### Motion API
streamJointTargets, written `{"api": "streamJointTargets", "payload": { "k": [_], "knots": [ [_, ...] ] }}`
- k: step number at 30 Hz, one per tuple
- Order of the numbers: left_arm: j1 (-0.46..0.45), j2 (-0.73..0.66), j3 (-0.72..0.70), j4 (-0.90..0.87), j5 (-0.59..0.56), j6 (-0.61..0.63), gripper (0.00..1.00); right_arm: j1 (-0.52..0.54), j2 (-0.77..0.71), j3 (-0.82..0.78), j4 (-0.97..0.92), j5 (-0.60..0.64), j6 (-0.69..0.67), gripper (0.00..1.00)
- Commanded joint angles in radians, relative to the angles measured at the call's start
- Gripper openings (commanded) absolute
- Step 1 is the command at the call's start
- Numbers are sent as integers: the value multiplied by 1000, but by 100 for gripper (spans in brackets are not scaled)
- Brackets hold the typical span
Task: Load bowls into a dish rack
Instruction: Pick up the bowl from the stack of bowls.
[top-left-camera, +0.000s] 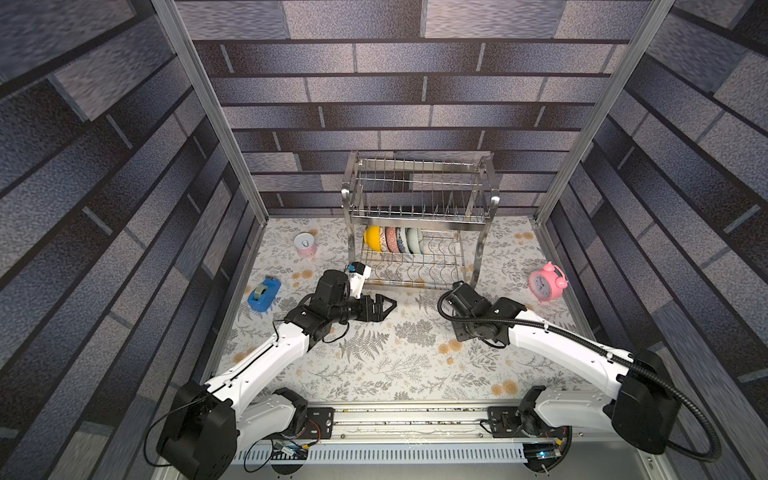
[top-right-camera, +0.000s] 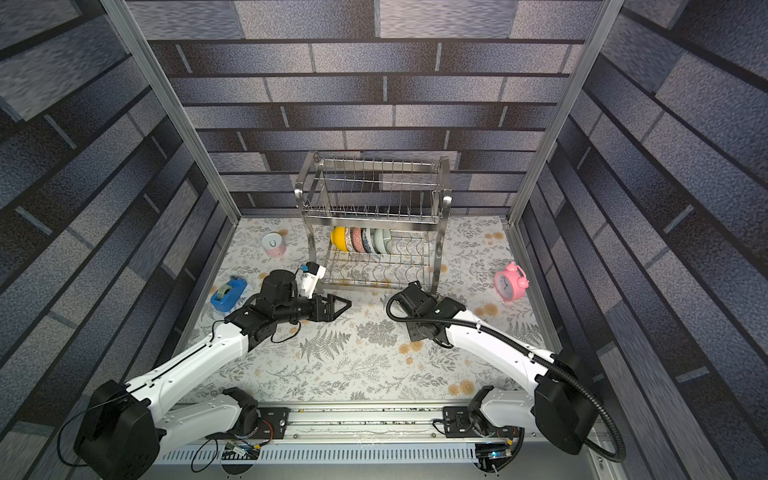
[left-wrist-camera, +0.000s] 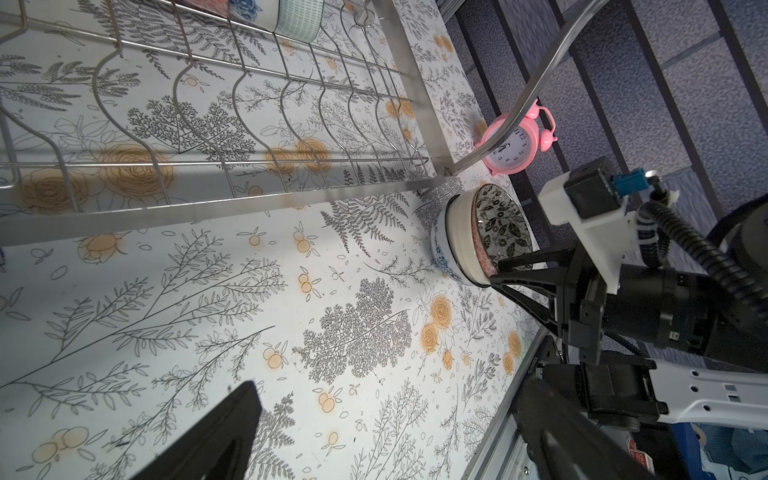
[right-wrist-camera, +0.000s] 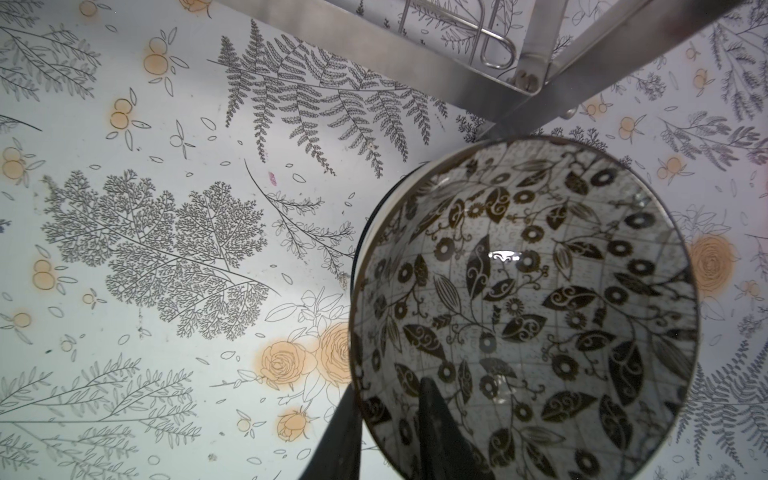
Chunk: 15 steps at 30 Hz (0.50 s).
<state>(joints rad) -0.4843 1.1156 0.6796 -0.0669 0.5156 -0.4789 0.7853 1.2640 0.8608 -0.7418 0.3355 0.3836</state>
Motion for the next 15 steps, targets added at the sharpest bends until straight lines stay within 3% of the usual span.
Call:
{"api": "streamJointTargets", "payload": {
  "k": [1, 15],
  "knots": [
    [-7, -1, -5, 4, -9, -8, 100, 7, 3, -21, -12, 17, 9, 21],
    [-10, 7, 10, -1, -9, -7, 100, 2, -13, 15, -29, 28, 0, 0]
  ]
}}
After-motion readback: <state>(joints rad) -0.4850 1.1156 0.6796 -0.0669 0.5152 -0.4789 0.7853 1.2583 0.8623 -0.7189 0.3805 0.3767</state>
